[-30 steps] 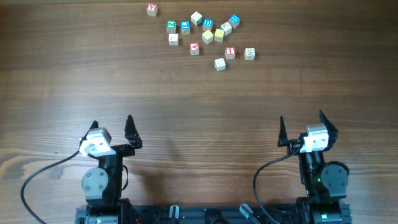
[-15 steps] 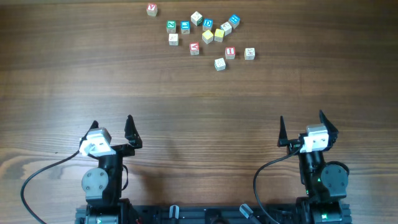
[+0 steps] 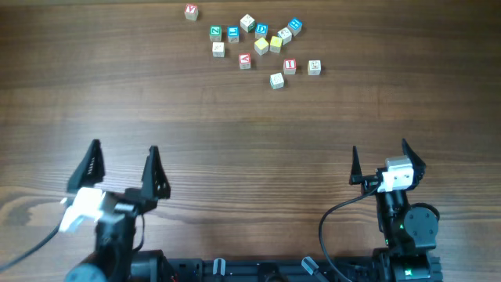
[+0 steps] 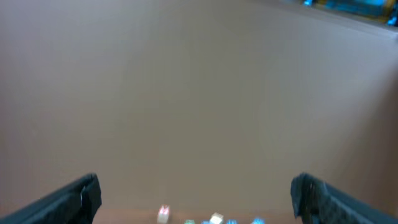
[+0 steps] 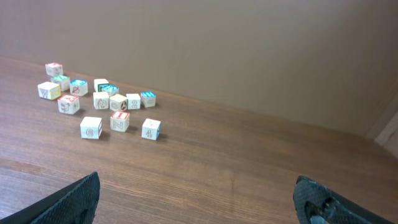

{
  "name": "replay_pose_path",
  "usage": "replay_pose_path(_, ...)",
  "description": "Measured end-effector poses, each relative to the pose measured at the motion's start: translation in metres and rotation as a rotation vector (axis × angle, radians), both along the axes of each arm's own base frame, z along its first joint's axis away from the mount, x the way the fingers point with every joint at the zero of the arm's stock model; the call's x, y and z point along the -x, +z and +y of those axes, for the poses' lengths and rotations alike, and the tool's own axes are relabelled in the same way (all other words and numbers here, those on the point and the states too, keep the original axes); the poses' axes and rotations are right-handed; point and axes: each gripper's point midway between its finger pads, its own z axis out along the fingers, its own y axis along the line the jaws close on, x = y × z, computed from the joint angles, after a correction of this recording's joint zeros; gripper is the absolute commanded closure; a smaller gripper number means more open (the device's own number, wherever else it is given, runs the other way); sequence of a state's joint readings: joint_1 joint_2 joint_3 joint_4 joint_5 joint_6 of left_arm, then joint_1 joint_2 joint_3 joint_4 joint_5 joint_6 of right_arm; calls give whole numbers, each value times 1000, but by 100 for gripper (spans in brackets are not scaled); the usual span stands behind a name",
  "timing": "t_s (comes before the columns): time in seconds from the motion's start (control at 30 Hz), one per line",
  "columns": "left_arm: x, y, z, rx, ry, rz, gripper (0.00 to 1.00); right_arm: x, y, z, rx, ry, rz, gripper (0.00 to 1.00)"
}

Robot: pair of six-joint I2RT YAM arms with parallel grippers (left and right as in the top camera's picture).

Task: Form a horizontal line
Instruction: 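Reach left gripper to the block cluster and grasp a white block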

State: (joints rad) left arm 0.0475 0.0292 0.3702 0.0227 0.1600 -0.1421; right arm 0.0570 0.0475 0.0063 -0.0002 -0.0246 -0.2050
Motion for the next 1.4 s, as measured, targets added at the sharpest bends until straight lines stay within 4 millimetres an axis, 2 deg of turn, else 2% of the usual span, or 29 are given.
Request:
replay_pose_path(0.03, 13, 29, -3, -9, -12, -18, 0, 0, 0, 0, 2, 0, 1, 0)
replay_pose_path(0.07, 20, 48, -4, -11, -18, -10, 0, 0, 0, 0, 2, 0, 1, 0)
replay_pose_path(0.1, 23, 65, -5, -11, -22, 17, 0, 0, 0, 0, 2, 0, -1, 0)
replay_pose_path(0.13, 26, 97, -6, -12, -27, 27, 0, 0, 0, 0, 2, 0, -1, 0)
replay_pose_path(0.17, 22, 115, -7, -14, -30, 73, 0, 0, 0, 0, 2, 0, 0, 0)
replay_pose_path(0.2, 9, 146, -7, -17, -35, 124, 0, 0, 0, 0, 2, 0, -1, 0)
replay_pose_path(0.23, -1, 153, -7, -15, -39, 195, 0, 0, 0, 0, 2, 0, 2, 0)
replay_pose_path(0.27, -21, 163, -8, -12, -47, 291, 0, 0, 0, 0, 2, 0, -1, 0)
replay_pose_path(0.33, -58, 197, -7, -14, -55, 335, 0, 0, 0, 0, 3, 0, 0, 0)
replay_pose_path(0.37, -79, 198, -8, -9, -66, 411, 0, 0, 0, 0, 2, 0, 0, 0)
replay_pose_path(0.4, -116, 209, -10, -9, -88, 460, 0, 0, 0, 0, 3, 0, 1, 0)
replay_pose_path(0.43, -141, 202, -10, -4, -101, 518, 0, 0, 0, 0, 2, 0, 1, 0)
replay_pose_path(0.53, -223, 169, -13, 7, -133, 656, 0, 0, 0, 0, 2, 0, 0, 0)
replay_pose_path(0.57, -259, 141, -14, 11, -143, 720, 0, 0, 0, 0, 2, 0, -1, 0)
replay_pose_path(0.6, -281, 116, -17, 15, -150, 772, 0, 0, 0, 0, 2, 0, 0, 0)
replay_pose_path(0.63, -310, 76, -19, 20, -156, 856, 0, 0, 0, 0, 2, 0, 0, 0)
replay_pose_path(0.7, -349, 11, -25, 26, -167, 975, 0, 0, 0, 0, 2, 0, 0, 0)
replay_pose_path(0.73, -364, -12, -28, 26, -172, 1003, 0, 0, 0, 0, 3, 0, 0, 0)
replay_pose_path(0.77, -382, -43, -30, 27, -176, 1041, 5, 0, 0, 0, 2, 0, 0, 0)
replay_pose_path(0.8, -392, -73, -32, 30, -179, 1089, 34, 0, 0, 0, 2, 0, 0, 0)
replay_pose_path(0.83, -400, -104, -34, 30, -182, 1142, 78, 0, 0, 0, 2, 0, 0, 0)
replay_pose_path(0.87, -405, -123, -34, 34, -183, 1174, 96, 0, 0, 0, 3, 0, 0, 0)
replay_pose_path(0.97, -414, -162, -37, 37, -186, 1227, 96, 0, 0, 0, 2, 0, 0, 0)
replay_pose_path(1.0, -416, -172, -41, 29, -188, 1241, 91, 0, 0, 0, 2, 0, 0, 0)
replay_pose_path(1.07, -417, -192, -55, -7, -174, 1272, 78, 0, 0, 0, 2, 0, 0, 0)
replay_pose_path(1.1, -418, -200, -59, -19, -155, 1285, 59, 0, 0, 0, 2, 0, 0, 0)
replay_pose_path(1.13, -417, -212, -67, -43, -152, 1303, 50, 0, 0, 0, 2, 0, -1, 0)
replay_pose_path(1.27, -404, -270, -107, -113, -172, 1417, 49, 0, 0, 0, 2, 0, -1, 0)
replay_pose_path(1.4, -394, -287, -119, -138, -179, 1458, 53, 0, 0, 0, 2, 0, -1, 0)
